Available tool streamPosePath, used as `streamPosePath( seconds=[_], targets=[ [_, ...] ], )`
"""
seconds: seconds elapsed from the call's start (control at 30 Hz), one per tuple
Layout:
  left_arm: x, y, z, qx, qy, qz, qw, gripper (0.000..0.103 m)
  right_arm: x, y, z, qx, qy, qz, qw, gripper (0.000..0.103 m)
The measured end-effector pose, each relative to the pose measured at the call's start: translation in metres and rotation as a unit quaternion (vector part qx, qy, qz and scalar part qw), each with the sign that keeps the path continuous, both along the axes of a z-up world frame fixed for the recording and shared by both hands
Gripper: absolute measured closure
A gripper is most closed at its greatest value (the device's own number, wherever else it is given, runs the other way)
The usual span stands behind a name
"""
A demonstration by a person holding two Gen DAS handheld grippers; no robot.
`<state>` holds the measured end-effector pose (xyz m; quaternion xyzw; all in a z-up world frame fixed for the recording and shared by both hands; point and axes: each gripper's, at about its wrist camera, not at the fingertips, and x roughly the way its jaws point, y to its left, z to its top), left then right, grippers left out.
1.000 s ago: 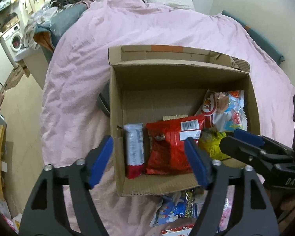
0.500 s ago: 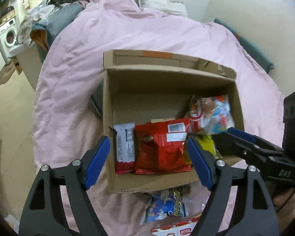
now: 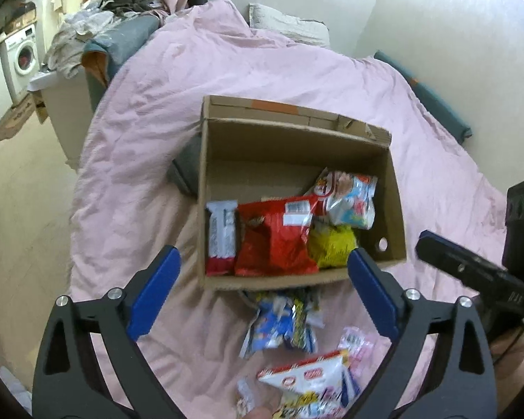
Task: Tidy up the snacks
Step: 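Grasp the white 'Easy Life' chip bag with the right gripper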
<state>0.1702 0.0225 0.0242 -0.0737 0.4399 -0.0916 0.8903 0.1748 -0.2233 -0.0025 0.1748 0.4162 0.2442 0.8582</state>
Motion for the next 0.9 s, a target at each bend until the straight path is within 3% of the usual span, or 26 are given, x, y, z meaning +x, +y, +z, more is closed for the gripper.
streamPosePath(
  seconds=[0.17, 0.5, 0.73, 0.9],
  targets=[
    [-0.032, 0.005, -0.004, 0.022, 0.004, -0.001, 0.9997, 0.008, -0.026, -0.010, 0.000, 0.009, 0.007, -0.006, 1.000, 0.003],
    [-0.057, 0.022, -0.015, 0.010, 0.033, 0.035, 0.9988, 0.008, -0.066, -0.028, -0.003, 0.005, 0.029, -0.022, 0.999, 0.003],
    [-0.063, 0.024, -0.037, 0.008, 0.059, 0.044, 0.9973, 0.008, -0.073, -0.027, -0.037, 0.002, 0.111, -0.029, 0.993, 0.003],
    [-0.066, 0.030, -0.047, 0.016, 0.078, 0.050, 0.9956, 0.008, -0.085, -0.007, -0.071, 0.003, 0.197, -0.014, 0.980, 0.003]
  ],
)
